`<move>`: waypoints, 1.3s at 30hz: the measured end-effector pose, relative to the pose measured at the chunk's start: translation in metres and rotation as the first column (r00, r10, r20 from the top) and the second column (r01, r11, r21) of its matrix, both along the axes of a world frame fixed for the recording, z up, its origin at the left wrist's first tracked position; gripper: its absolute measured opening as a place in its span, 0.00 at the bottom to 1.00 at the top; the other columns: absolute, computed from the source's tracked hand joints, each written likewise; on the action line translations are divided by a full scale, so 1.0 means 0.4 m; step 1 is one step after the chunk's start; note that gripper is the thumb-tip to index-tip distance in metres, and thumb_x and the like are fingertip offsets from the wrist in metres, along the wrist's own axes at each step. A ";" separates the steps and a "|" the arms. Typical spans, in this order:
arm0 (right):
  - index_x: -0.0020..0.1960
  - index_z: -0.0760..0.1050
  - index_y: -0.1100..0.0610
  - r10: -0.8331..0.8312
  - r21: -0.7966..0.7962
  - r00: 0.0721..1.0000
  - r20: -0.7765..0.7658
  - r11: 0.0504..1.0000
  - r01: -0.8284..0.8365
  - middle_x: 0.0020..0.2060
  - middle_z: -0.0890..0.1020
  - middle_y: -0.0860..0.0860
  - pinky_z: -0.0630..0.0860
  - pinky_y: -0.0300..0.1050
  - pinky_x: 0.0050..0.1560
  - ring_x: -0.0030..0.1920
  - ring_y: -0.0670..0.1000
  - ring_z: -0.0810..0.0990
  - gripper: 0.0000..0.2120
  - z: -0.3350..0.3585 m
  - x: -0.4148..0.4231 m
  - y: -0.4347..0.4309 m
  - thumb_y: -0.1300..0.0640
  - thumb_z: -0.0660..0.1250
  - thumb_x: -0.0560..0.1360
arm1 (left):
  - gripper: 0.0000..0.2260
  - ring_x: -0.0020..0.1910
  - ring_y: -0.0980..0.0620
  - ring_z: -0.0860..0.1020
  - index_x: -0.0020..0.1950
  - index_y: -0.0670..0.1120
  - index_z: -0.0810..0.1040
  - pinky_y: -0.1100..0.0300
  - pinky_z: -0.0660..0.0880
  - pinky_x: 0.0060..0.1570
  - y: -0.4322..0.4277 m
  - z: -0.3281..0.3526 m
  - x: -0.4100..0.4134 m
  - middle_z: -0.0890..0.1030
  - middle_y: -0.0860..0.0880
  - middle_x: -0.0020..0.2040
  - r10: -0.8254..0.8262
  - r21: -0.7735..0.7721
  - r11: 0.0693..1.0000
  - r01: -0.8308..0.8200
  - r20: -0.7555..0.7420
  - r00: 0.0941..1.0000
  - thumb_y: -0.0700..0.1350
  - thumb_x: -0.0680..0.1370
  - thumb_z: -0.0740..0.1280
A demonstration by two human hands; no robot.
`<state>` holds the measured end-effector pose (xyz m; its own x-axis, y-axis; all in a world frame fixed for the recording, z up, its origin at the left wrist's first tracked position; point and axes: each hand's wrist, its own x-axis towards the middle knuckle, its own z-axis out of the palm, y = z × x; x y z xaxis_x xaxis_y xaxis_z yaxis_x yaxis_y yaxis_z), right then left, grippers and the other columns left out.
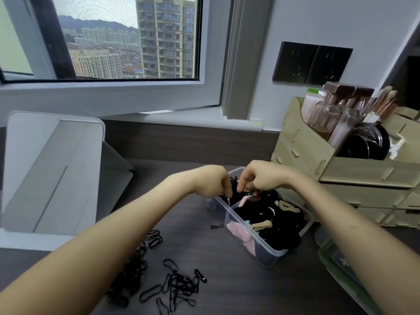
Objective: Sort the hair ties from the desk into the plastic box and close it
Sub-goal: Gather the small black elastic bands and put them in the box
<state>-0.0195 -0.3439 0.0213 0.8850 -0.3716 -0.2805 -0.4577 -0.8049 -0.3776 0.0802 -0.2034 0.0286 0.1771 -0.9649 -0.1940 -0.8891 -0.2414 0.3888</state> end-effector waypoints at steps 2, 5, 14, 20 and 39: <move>0.48 0.82 0.59 -0.001 -0.019 1.000 0.006 1.000 0.001 0.39 0.82 0.54 0.76 0.34 0.36 0.35 0.43 0.78 0.22 0.005 0.004 -0.001 0.73 0.53 0.69 | 0.23 0.58 0.48 0.77 0.55 0.43 0.81 0.60 0.71 0.55 0.005 -0.005 -0.007 0.82 0.46 0.57 -0.038 0.019 0.999 0.037 0.020 0.999 0.28 0.69 0.54; 0.45 0.82 0.60 -0.060 -0.011 0.994 0.094 0.998 0.062 0.39 0.83 0.54 0.75 0.33 0.37 0.38 0.46 0.80 0.23 0.013 0.004 -0.014 0.74 0.51 0.67 | 0.23 0.56 0.50 0.78 0.54 0.43 0.82 0.61 0.72 0.53 0.010 -0.004 -0.006 0.82 0.47 0.56 -0.024 -0.014 1.000 0.025 0.014 1.000 0.28 0.68 0.54; 0.46 0.81 0.62 -0.032 0.122 0.999 0.022 0.992 0.029 0.40 0.83 0.57 0.76 0.38 0.37 0.38 0.48 0.80 0.17 0.005 -0.002 0.012 0.73 0.55 0.71 | 0.25 0.64 0.46 0.73 0.62 0.47 0.77 0.56 0.70 0.61 0.003 -0.019 0.017 0.76 0.45 0.65 0.054 -0.157 0.987 -0.041 0.080 0.995 0.30 0.71 0.53; 0.35 0.81 0.55 -0.122 0.026 0.969 0.216 0.993 0.119 0.36 0.84 0.53 0.77 0.36 0.39 0.39 0.49 0.82 0.23 -0.002 0.001 -0.004 0.75 0.52 0.64 | 0.26 0.63 0.46 0.73 0.59 0.48 0.79 0.60 0.69 0.59 0.016 -0.051 0.014 0.78 0.46 0.63 0.035 -0.104 0.994 -0.026 0.081 0.996 0.29 0.69 0.53; 0.52 0.77 0.56 0.088 -0.242 0.969 0.233 0.970 -0.030 0.50 0.82 0.52 0.75 0.46 0.53 0.52 0.55 0.79 0.11 -0.102 -0.123 0.356 0.61 0.58 0.75 | 0.24 0.57 0.51 0.78 0.45 0.48 0.82 0.55 0.75 0.57 0.228 -0.108 0.071 0.82 0.45 0.57 0.302 -0.412 0.831 -0.374 -0.230 0.925 0.29 0.67 0.51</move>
